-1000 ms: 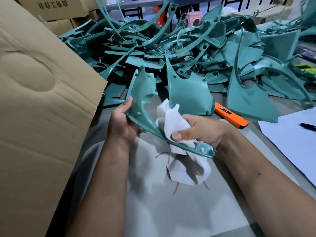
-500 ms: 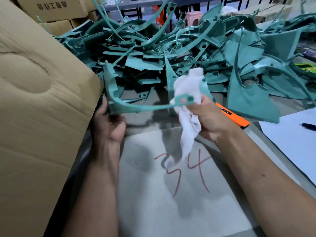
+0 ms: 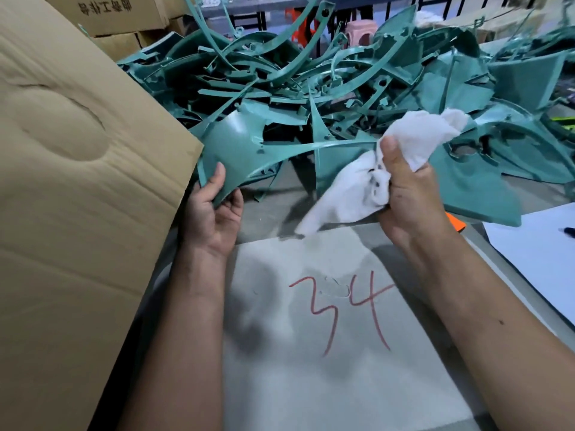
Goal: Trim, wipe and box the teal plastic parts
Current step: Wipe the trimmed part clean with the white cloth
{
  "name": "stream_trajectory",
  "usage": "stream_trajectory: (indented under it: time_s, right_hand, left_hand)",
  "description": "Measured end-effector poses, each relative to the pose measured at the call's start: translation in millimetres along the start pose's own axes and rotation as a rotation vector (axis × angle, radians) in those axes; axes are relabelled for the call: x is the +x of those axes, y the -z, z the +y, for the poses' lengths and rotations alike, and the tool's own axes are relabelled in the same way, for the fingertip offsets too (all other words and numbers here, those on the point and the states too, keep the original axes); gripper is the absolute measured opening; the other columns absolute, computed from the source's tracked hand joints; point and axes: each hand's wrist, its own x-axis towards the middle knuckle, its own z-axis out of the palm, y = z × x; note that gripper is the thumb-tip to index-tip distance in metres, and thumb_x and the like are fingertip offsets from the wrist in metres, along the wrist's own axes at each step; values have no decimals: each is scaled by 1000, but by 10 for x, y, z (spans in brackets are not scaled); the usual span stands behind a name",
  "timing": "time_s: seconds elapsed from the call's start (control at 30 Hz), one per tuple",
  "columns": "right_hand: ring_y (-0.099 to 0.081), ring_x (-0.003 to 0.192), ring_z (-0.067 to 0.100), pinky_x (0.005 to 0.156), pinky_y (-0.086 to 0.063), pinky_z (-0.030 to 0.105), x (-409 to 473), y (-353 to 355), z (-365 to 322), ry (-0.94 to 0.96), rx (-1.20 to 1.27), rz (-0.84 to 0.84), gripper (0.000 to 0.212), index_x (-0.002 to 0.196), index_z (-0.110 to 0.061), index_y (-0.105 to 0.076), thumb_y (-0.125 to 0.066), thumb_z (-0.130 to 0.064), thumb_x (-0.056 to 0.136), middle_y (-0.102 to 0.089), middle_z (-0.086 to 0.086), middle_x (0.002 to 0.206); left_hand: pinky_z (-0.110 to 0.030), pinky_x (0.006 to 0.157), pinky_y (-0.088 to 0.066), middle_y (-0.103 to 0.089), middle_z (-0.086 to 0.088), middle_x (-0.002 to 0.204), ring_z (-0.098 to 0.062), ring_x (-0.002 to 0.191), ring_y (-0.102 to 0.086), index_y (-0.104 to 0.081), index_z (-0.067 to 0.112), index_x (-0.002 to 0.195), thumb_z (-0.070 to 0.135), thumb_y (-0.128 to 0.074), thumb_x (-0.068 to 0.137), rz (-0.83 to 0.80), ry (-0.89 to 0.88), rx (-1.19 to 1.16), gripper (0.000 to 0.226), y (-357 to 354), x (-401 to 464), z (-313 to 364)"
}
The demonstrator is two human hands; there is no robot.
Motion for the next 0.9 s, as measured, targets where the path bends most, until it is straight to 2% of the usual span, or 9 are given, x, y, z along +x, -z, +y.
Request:
stream_trajectory:
  time_s: [0.13,0.23,0.4,0.53,0.67,0.73,0.8,0.87,0.9]
  right_hand:
    - [-71,66,8,56,-55,22,57,-10,13,-141,251,245,25,103,-13,-68,-62,-37,103,-73,-5,82]
    - [-77,79,18,70,-63,38,78,-17,63,-172,146,398,37,117,-13,-67,-62,-46,103,-78,2,96]
    - [-79,93,27,85,-63,52,-106,-176,212,-265,-194,72,52,112,-21,-70,-69,-66,87,-81,5,102]
    - [-72,72,21,73,-62,40,-115,-223,232,-114,-248,150,22,92,-15,-73,-74,-36,96,-77,4,81]
    - [-63,50,14,48,-52,26,28,-41,12,-128,57,415,24,108,-10,-67,-69,-32,100,-69,1,70]
    - [-64,53,14,52,-57,31,77,56,-106,-76,37,576,25,108,-8,-64,-68,-32,101,-68,4,77]
    - [-71,74,16,75,-65,42,110,133,-164,6,-186,728,16,100,-13,-64,-67,-28,101,-73,5,94]
    - [-73,87,16,84,-64,42,80,102,-206,56,-375,632,4,99,-21,-63,-66,-23,101,-74,1,101]
    - [-74,80,12,74,-65,37,39,66,-220,32,-426,472,6,102,-22,-62,-67,-21,100,-75,-1,95]
  left_hand:
    - [-17,61,-57,-78,-1,103,-11,87,-75,-77,16,104,3,-60,93,-160,7,-23,24,-42,-58,-106]
    - [-18,61,-56,-77,3,101,-10,85,-75,-72,17,114,4,-61,94,-141,-21,-26,26,-97,-74,-169]
    - [-33,74,-61,-74,-4,118,-22,101,-74,-63,19,126,5,-66,88,-169,-29,181,40,-125,-55,-253]
    - [-40,81,-61,-76,-8,114,-29,106,-73,-72,19,112,-2,-74,78,-275,38,287,40,-109,-116,-332]
    - [-42,83,-62,-78,-6,108,-25,103,-74,-77,19,104,-5,-67,75,-373,43,318,39,-95,-133,-303]
    - [-42,81,-62,-78,-3,107,-23,101,-74,-68,19,112,-3,-67,73,-334,35,311,45,-68,-142,-264]
    - [-41,79,-62,-75,-3,115,-23,106,-72,-62,19,122,-1,-66,75,-297,14,210,52,-80,-148,-228]
    - [-43,89,-60,-67,-8,132,-27,118,-66,-55,16,137,-2,-63,79,-291,-19,75,61,-131,-145,-215]
    - [-44,93,-59,-64,-10,136,-28,122,-63,-53,14,140,-3,-62,80,-285,-30,37,64,-161,-148,-221]
